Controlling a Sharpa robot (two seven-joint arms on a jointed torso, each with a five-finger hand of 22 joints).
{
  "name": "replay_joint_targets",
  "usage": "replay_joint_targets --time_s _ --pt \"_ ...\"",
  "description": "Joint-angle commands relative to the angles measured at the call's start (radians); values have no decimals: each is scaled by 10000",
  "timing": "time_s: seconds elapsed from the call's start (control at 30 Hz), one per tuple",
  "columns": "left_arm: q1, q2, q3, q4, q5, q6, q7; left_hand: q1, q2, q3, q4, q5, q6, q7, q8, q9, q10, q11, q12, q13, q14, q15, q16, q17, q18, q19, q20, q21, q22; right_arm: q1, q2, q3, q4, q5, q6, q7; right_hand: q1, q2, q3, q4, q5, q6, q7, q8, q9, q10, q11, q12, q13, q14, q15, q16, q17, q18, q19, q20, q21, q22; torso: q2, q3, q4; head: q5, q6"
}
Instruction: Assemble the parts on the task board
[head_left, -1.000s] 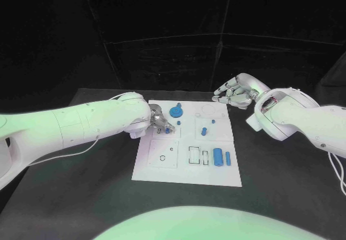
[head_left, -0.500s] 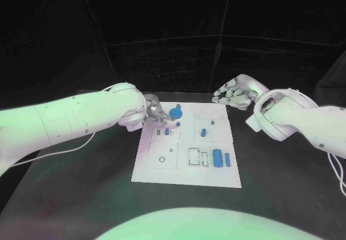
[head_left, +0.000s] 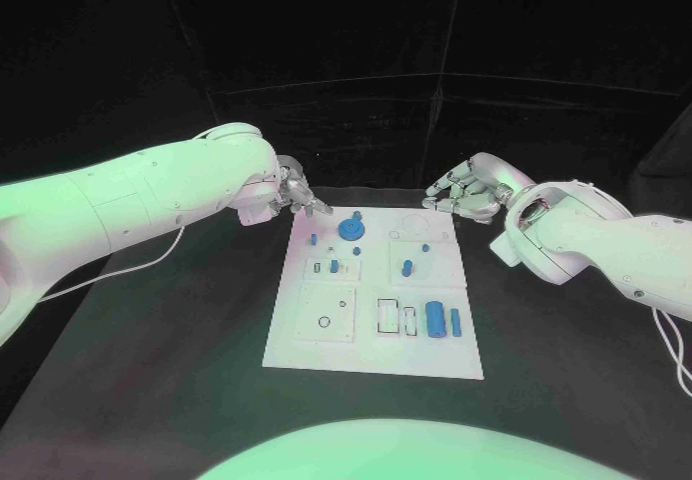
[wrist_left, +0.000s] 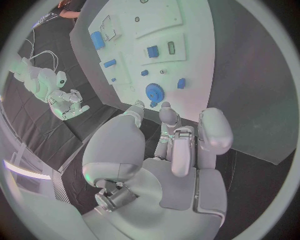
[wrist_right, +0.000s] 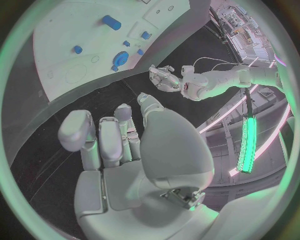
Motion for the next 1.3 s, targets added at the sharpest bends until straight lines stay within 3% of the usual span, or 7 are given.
replay_joint_targets --time_s 0.03,0.23,0.43,0.47,0.63,0.93,1.3 --pt "33 261 8 -523 -14 894 53 163 56 -102 11 47 -55 14 -56 -36 -78 12 2 32 1044 75 41 2594 49 -27 62 -23 14 22 43 6 -16 -36 90 24 -75 -36 -2 46 53 -78 4 58 13 -45 -24 0 -9 262 -55 -11 8 166 42 -58 -32 3 0 -6 19 -5 -5" --pt "-23 813 -14 -1500 -89 1172 170 281 138 -245 44 47 -65 39 -119 -84 -52 33 64 100 1052 95 56 2622 44 -13 85 1 47 21 124 6 -50 -36 105 38 -63 -23 -1 48 62 -74 2 63 15 -42 -26 6 -8 262 -56 -17 4 167 42 -58 -37 -3 13 -15 -3 26 -4" --pt "-168 1245 -65 -2351 -275 1406 297 307 157 -357 83 45 -77 53 -161 -114 -47 47 93 125 1055 106 62 2634 41 -4 97 19 70 20 177 6 -70 -36 97 54 -63 -23 -1 48 62 -74 2 63 15 -42 -26 6 -8 262 -56 -17 4 167 42 -58 -37 -3 2 1 -1 60 -25" --pt "-196 1306 -70 -2472 -289 1428 324 309 159 -376 90 44 -76 54 -165 -117 -43 49 100 135 1055 107 62 2634 39 -2 98 25 77 20 183 6 -74 -36 90 56 -63 -23 -1 48 62 -74 2 63 15 -42 -26 6 -8 262 -56 -17 4 167 42 -58 -37 -3 6 0 -13 43 24" --pt "-364 1610 -93 -3029 -336 1483 498 329 168 -513 138 44 -55 60 -187 -140 -13 56 159 213 1055 116 62 2634 30 16 109 71 127 20 217 6 -93 -36 72 63 -43 -10 -12 56 72 -37 -6 92 24 -52 -32 1 -25 264 -60 -26 0 168 46 -61 -42 -7 -14 -6 19 -31 -37" --pt "-560 1825 -153 -3377 -353 1493 612 353 172 -594 161 43 -33 58 -195 -151 -3 55 183 236 1055 117 62 2634 26 24 113 93 152 20 245 6 -97 -36 72 64 -42 -10 -13 56 72 -35 -7 94 24 -54 -33 -1 -26 264 -60 -27 0 168 46 -61 -42 -7 -2 -1 34 -26 -53" --pt "-672 1976 -176 -3552 -356 1683 573 478 253 -691 166 45 10 53 -208 -172 -3 53 208 251 1055 117 62 2634 24 30 117 107 174 20 276 6 -112 -36 90 74 -42 -10 -13 56 72 -35 -7 94 24 -54 -33 -1 -26 264 -60 -27 0 168 46 -61 -42 -7 -13 0 27 -41 -93"
